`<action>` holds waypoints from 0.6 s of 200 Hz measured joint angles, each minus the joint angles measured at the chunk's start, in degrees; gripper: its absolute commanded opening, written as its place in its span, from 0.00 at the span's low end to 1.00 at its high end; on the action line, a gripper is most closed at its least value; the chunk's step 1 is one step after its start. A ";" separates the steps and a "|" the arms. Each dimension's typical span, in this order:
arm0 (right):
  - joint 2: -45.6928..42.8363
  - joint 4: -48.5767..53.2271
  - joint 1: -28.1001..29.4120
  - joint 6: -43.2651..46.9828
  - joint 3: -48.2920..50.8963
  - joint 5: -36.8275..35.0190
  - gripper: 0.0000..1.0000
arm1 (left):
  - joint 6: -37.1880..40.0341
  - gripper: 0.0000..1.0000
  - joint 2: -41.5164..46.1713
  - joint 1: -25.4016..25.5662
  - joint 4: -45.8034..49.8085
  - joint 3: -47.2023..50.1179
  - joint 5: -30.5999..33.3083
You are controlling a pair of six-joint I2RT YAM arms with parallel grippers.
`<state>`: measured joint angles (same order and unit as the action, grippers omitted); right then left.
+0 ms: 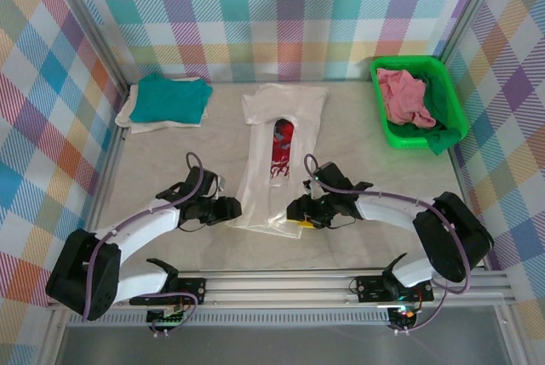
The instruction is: Fold and stack the t-shirts
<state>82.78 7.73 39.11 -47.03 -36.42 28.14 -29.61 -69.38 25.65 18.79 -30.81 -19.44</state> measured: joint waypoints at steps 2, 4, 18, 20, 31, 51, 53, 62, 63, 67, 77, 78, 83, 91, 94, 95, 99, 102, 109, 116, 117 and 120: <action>0.00 -0.07 -0.02 0.00 0.09 0.00 0.52 | -0.02 0.51 -0.07 0.11 -0.09 0.04 0.00; 0.00 -0.15 0.00 -0.04 0.13 0.00 0.52 | 0.00 0.51 -0.15 0.17 -0.17 0.07 0.02; 0.00 -0.46 0.00 -0.28 0.52 -0.02 0.51 | 0.00 0.51 -0.90 0.48 -1.14 0.26 0.00; 0.00 -0.55 0.00 -0.35 0.57 -0.02 0.51 | 0.00 0.51 -1.01 0.50 -1.20 0.26 0.00; 0.00 -0.90 0.00 -0.42 0.81 -0.02 0.51 | -0.02 0.51 -2.23 0.81 -2.23 0.26 0.02; 0.00 -1.42 0.00 -0.57 1.14 -0.02 0.51 | -0.59 0.45 -4.68 1.77 -4.26 0.31 0.00; 0.00 -1.46 0.00 -0.57 1.16 -0.02 0.51 | -0.57 0.44 -4.87 1.90 -4.42 0.31 -0.02; 0.00 -1.51 0.00 -0.57 1.22 -0.02 0.51 | -0.92 0.40 -5.62 2.36 -5.31 0.44 0.00; 0.00 -1.51 0.00 -0.57 1.22 -0.02 0.51 | -1.01 0.39 -5.66 2.38 -5.42 0.46 0.00; 0.00 -1.55 0.00 -0.57 1.25 -0.02 0.51 | -0.94 0.36 -5.90 2.51 -5.86 0.59 -0.02; 0.00 -1.66 0.00 -0.57 1.25 -0.02 0.51 | -1.57 0.30 -6.21 2.93 -6.84 0.87 -0.02; 0.00 -1.66 0.00 -0.57 1.25 -0.02 0.51 | -1.53 0.30 -6.21 2.97 -6.93 0.92 -0.02; 0.00 -1.68 0.00 -0.55 1.25 -0.04 0.51 | -1.66 0.27 -6.29 3.23 -7.56 1.07 0.00; 0.00 -1.68 0.00 -0.55 1.25 -0.07 0.51 | -2.32 0.22 -6.47 3.74 -8.57 1.31 -0.04; 0.00 -1.68 0.00 -0.55 1.25 -0.11 0.51 | -2.16 0.21 -6.56 3.93 -8.94 1.33 -0.04; 0.00 -1.68 0.00 -0.55 1.25 -0.11 0.51 | -2.34 0.21 -6.60 4.04 -8.98 1.36 -0.04; 0.00 -1.66 0.00 -0.52 1.25 -0.26 0.51 | -2.62 0.20 -6.78 4.39 -9.46 1.38 -0.04; 0.00 -1.64 0.00 -0.52 1.25 -0.33 0.51 | -2.80 0.18 -6.91 4.66 -9.90 1.42 -0.04; -0.11 -1.49 -0.02 -0.48 1.25 -0.70 0.51 | -3.43 0.11 -7.17 5.33 -10.62 1.42 -0.07; -0.37 -1.07 -0.02 -0.33 1.25 -1.16 0.51 | -4.00 0.05 -7.21 5.95 -11.15 1.42 -0.04; -0.48 -0.94 -0.04 -0.28 1.25 -1.29 0.51 | -4.28 0.04 -7.21 6.08 -11.30 1.42 -0.07; -0.66 -0.74 -0.11 -0.22 1.25 -1.51 0.51 | -3.93 0.03 -7.21 6.32 -11.52 1.42 -0.09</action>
<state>82.13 6.98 39.00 -47.24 -35.18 26.63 -33.54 -76.60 31.97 7.27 -29.39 -19.53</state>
